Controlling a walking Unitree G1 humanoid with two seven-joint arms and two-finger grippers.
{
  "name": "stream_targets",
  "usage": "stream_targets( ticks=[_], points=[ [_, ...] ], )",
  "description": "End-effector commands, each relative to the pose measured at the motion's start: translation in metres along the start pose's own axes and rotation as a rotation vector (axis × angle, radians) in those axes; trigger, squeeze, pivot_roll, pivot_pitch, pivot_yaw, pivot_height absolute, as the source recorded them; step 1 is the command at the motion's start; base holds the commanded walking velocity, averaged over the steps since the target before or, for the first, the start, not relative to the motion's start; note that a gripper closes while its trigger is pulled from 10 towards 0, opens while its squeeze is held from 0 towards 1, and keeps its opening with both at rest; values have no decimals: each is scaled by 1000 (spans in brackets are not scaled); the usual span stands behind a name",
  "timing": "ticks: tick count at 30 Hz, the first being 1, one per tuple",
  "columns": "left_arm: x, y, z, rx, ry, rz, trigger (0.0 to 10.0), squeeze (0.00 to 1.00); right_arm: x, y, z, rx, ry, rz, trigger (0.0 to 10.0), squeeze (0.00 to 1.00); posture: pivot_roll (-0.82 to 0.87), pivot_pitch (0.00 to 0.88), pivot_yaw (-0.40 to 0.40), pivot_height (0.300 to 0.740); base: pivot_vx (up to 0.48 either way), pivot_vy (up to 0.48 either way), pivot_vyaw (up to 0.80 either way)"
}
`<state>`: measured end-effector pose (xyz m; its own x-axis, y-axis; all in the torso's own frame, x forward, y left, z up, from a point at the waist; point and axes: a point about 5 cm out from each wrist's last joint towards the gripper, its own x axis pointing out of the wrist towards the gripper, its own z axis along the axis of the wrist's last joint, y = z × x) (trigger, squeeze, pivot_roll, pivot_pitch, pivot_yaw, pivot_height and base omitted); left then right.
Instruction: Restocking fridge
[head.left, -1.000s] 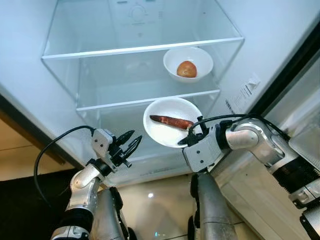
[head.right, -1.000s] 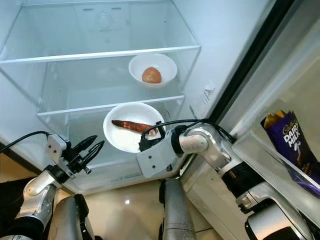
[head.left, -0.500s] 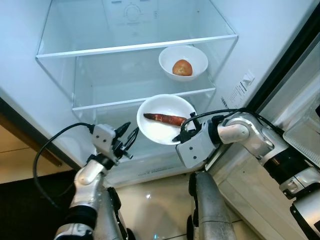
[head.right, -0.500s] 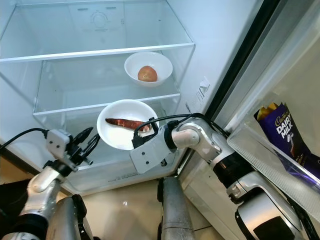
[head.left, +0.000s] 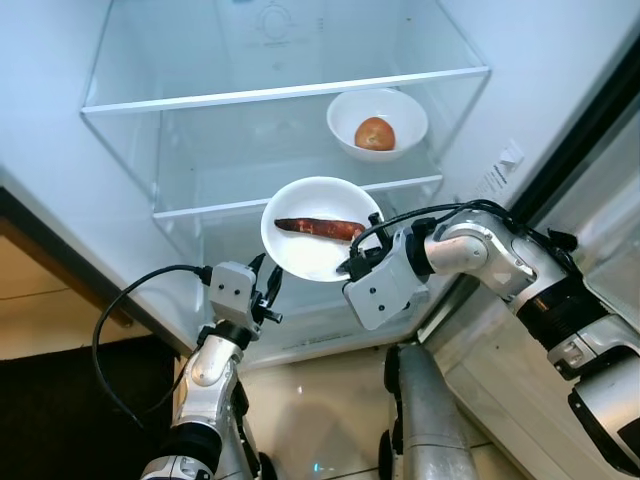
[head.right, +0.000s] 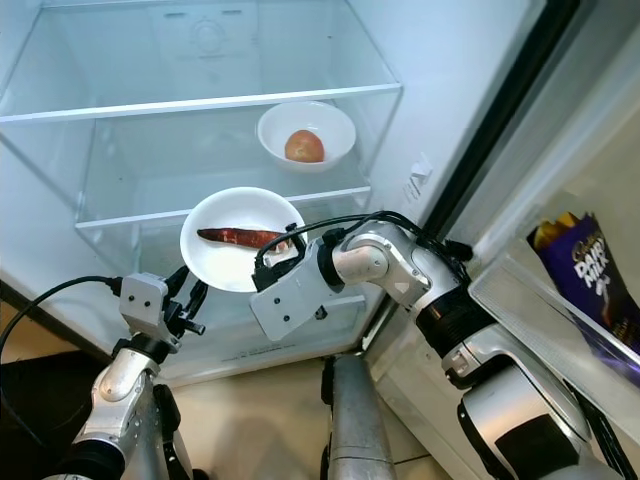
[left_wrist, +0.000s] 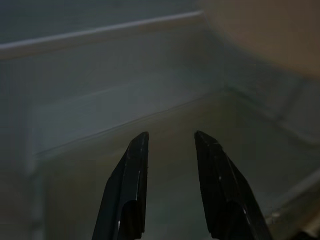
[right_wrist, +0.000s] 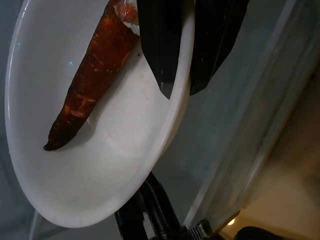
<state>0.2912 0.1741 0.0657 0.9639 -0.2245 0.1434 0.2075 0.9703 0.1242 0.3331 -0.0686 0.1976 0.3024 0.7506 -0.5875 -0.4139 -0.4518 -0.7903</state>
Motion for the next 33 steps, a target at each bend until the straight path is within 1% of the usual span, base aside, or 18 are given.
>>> stream_targets(
  ticks=[1, 2, 3, 4, 5, 6, 8, 9, 11, 14, 15, 20, 21, 23, 25, 26, 29, 33],
  points=[
    [-10, 6, -8, 25, 34, 46, 10000, 0, -1, -5, 2, -39, -3, 2, 10000, 0, -2, 212, -16, 485, 0, 0, 0],
    [-10, 6, -8, 25, 34, 46, 10000, 0, -1, -5, 2, -39, -3, 2, 10000, 0, -2, 212, -16, 485, 0, 0, 0],
    [-11, 12, -8, 38, 37, 74, 10000, 0, -2, -6, 1, -42, -1, 2, 10000, 0, 0, 212, -16, 485, 0, 0, 0],
    [-11, 12, -8, 38, 37, 74, 10000, 0, -2, -6, 1, -42, -1, 2, 10000, 0, 0, 212, -16, 485, 0, 0, 0],
    [-12, 18, -7, 59, 37, 95, 10000, 0, -1, -6, 0, -44, 1, 2, 10000, 0, 4, 207, -16, 485, 0, 0, 0],
    [-12, 18, -7, 59, 37, 95, 10000, 0, -1, -6, 0, -44, 1, 2, 10000, 0, 4, 207, -16, 485, 0, 0, 0],
    [-9, 26, -1, 93, 20, 97, 10000, 0, -1, -9, -1, -52, 7, 1, 10000, 0, 16, 207, -13, 485, 0, 0, 0],
    [-9, 26, -1, 93, 20, 97, 10000, 0, -1, -9, -1, -52, 7, 1, 10000, 0, 16, 207, -13, 485, 0, 0, 0],
    [-5, 27, 7, 114, -13, 64, 10000, 0, 2, -17, -1, -67, 11, -9, 10000, 0, 28, 208, 0, 485, 0, 0, 0],
    [-4, 26, 8, 120, -22, 59, 10000, 0, 4, -21, 0, -74, 11, -17, 10000, 0, 31, 211, 3, 485, 0, 0, 0],
    [-2, 24, 10, 124, -30, 56, 10000, 0, 5, -26, 1, -86, 11, -23, 10000, 0, 35, 213, 3, 485, 0, 0, 0],
    [0, 18, 13, 118, -51, 25, 10000, 0, 9, -35, 5, -113, 6, -24, 10000, 0, 42, 214, 3, 485, 0, 0, 0],
    [2, 13, 15, 97, -65, 8, 10000, 0, 12, -40, 8, -131, -2, -20, 10000, 0, 43, 216, 3, 485, 0, 0, 0],
    [2, 11, 15, 86, -68, 10, 10000, 0, 13, -42, 9, -138, -5, -18, 10000, 0, 46, 218, 3, 485, 0, 0, 0],
    [1, 8, 14, 44, -64, 11, 10000, 0, 15, -44, 10, -151, -8, -13, 10000, 0, 48, 219, 4, 485, 0, 0, 0],
    [1, 8, 14, 44, -64, 11, 10000, 0, 15, -44, 10, -151, -8, -13, 10000, 0, 48, 219, 4, 485, 0, 0, 0],
    [-3, 1, 10, 33, -54, -10, 10000, 0, 18, -50, 12, -172, -6, -6, 10000, 0, 47, 225, 6, 485, 0, 0, 0],
    [-4, -2, 8, 23, -49, -16, 10000, 0, 19, -54, 13, -186, -3, -7, 10000, 0, 40, 225, 1, 485, 0, 0, 0]
  ],
)
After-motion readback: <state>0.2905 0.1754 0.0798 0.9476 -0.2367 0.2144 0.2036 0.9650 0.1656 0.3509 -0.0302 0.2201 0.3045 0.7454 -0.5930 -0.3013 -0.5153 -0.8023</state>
